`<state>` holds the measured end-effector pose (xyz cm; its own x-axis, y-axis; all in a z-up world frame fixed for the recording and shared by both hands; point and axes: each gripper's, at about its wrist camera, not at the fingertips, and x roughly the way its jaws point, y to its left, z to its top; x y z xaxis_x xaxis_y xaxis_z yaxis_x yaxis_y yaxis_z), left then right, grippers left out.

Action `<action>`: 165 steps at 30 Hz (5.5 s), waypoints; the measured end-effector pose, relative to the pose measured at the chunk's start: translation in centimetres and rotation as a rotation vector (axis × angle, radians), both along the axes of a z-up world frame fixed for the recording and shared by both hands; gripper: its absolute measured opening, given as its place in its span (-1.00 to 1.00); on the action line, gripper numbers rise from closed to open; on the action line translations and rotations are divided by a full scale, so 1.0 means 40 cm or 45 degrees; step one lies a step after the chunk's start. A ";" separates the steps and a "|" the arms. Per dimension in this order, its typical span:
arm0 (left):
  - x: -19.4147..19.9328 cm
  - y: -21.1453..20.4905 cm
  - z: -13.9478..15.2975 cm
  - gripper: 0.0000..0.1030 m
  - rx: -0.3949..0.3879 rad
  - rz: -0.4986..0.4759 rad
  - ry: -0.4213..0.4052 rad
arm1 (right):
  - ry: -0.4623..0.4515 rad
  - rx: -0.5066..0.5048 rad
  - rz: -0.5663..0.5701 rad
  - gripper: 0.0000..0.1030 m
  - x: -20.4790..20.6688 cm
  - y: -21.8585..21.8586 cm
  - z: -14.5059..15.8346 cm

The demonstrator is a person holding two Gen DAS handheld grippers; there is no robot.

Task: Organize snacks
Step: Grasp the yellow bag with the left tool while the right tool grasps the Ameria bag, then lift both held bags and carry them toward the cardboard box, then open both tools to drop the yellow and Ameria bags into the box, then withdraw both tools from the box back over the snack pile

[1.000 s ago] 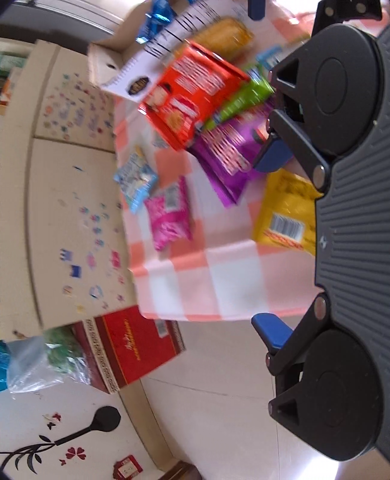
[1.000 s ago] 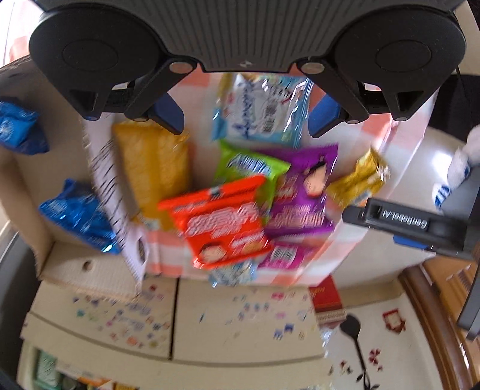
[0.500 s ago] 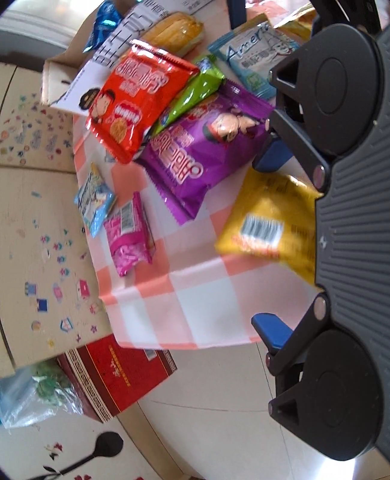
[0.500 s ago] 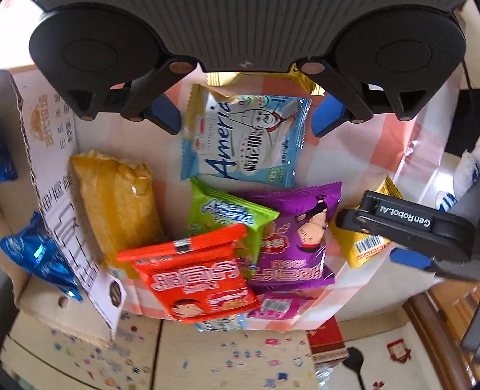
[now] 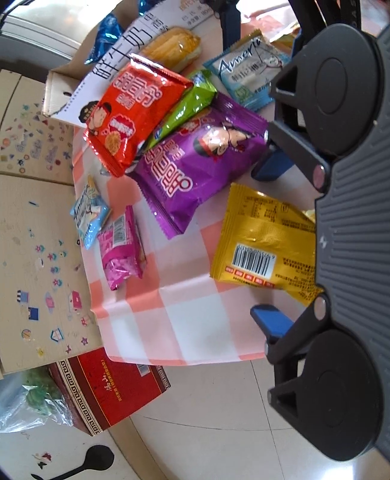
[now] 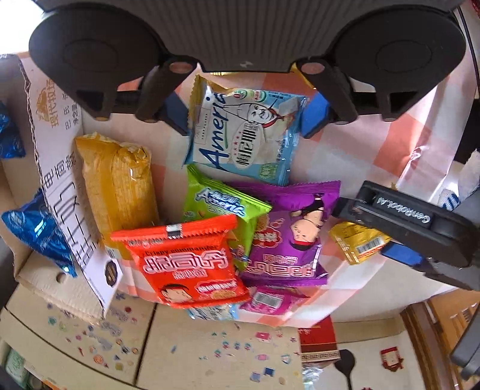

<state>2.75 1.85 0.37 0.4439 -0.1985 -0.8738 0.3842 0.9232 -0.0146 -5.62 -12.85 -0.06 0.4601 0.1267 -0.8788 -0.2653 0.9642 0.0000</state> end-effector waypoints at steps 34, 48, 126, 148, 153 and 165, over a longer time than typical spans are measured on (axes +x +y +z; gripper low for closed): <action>-0.084 0.020 0.100 0.00 -0.117 0.096 -0.134 | -0.052 0.175 0.018 0.28 -0.028 -0.033 0.068; -0.081 -0.028 0.147 0.00 -0.126 0.067 -0.231 | -0.200 0.146 0.008 0.28 -0.026 -0.044 0.134; -0.051 -0.593 0.214 0.79 -0.404 -0.406 -0.263 | -0.409 0.294 -1.036 0.65 -0.022 -0.546 0.280; -0.012 -0.313 0.266 0.79 -0.270 -0.200 -0.299 | -0.378 0.218 -0.717 0.72 0.015 -0.401 0.268; 0.001 -0.249 0.261 0.80 -0.240 -0.132 -0.305 | -0.369 0.199 -0.643 0.73 0.019 -0.366 0.262; 0.038 -0.124 0.240 0.84 -0.259 0.059 -0.267 | -0.344 0.184 -0.485 0.73 0.020 -0.282 0.245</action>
<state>4.27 -3.12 9.96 0.6235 -0.3356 -0.7061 0.3559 0.9260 -0.1259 -4.81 -24.12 9.76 0.7064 0.0169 -0.7076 0.0971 0.9879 0.1205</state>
